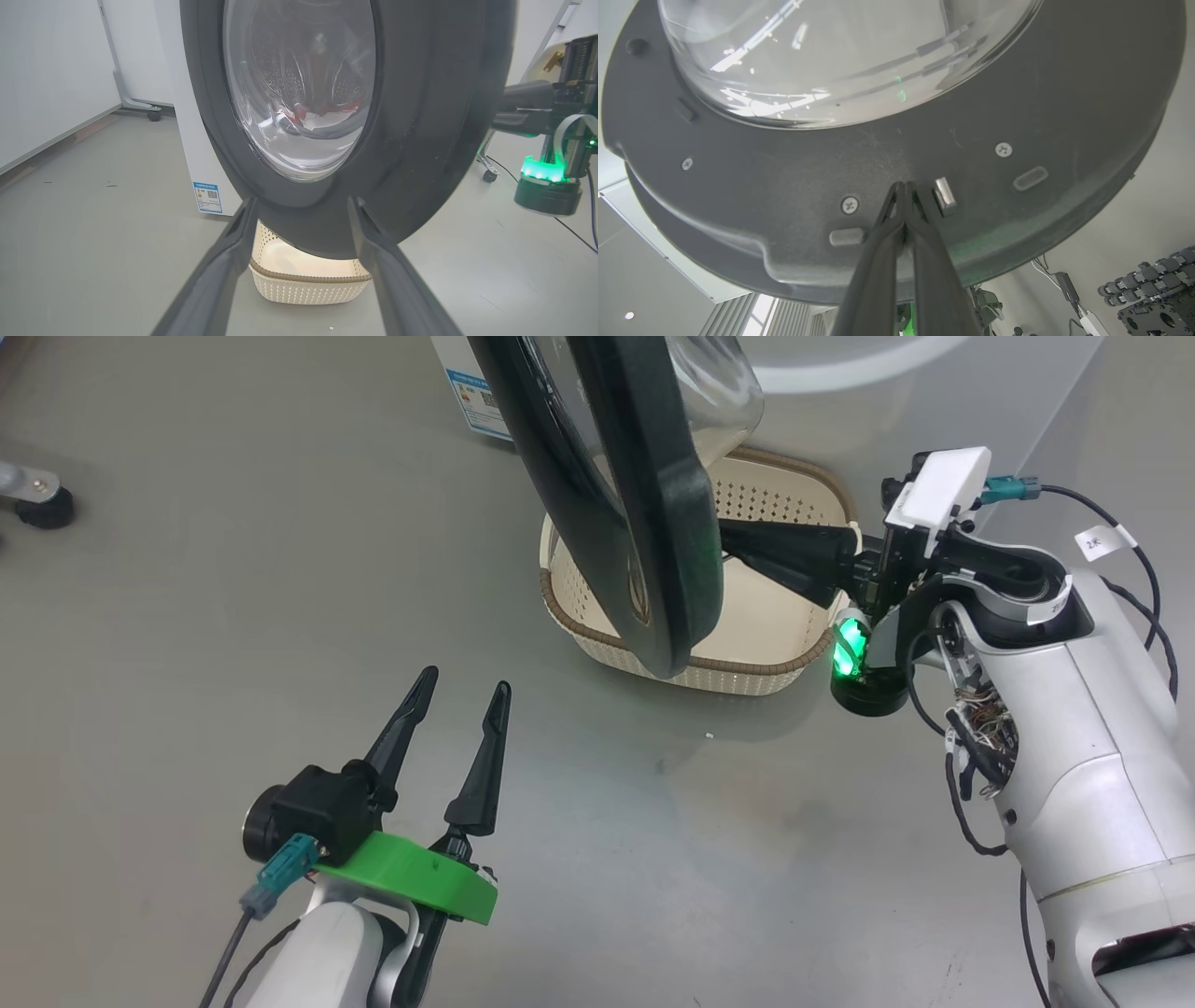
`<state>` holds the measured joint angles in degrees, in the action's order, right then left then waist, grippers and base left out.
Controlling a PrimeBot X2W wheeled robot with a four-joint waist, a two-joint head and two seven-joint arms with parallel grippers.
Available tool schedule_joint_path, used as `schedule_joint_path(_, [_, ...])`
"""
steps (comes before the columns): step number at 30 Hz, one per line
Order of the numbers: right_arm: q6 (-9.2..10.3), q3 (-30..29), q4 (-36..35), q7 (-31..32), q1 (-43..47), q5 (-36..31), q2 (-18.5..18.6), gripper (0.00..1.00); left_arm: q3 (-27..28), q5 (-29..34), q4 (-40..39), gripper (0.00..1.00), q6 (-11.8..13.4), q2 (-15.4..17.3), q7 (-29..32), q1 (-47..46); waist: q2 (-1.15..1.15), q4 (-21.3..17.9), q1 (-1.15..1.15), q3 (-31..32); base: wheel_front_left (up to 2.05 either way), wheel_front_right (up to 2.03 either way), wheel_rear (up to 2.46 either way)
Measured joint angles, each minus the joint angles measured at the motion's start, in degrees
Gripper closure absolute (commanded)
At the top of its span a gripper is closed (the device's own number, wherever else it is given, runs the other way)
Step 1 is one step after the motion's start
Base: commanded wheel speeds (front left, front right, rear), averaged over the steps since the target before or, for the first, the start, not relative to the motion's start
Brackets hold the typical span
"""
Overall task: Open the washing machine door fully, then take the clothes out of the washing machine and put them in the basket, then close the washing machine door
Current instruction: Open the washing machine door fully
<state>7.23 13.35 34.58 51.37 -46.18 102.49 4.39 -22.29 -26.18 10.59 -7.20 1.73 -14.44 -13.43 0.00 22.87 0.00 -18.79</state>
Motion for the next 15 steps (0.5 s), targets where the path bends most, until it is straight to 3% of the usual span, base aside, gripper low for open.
schedule_joint_path(15, [0.0, 9.7, -3.7, -2.5, 1.3, 6.5, 0.0, 1.0, 0.0, 0.0, -0.1, 0.0, 0.0, 0.0, 0.0, 0.3, 0.0, 0.3, 0.0, -0.3, 0.0, 0.0, 0.0])
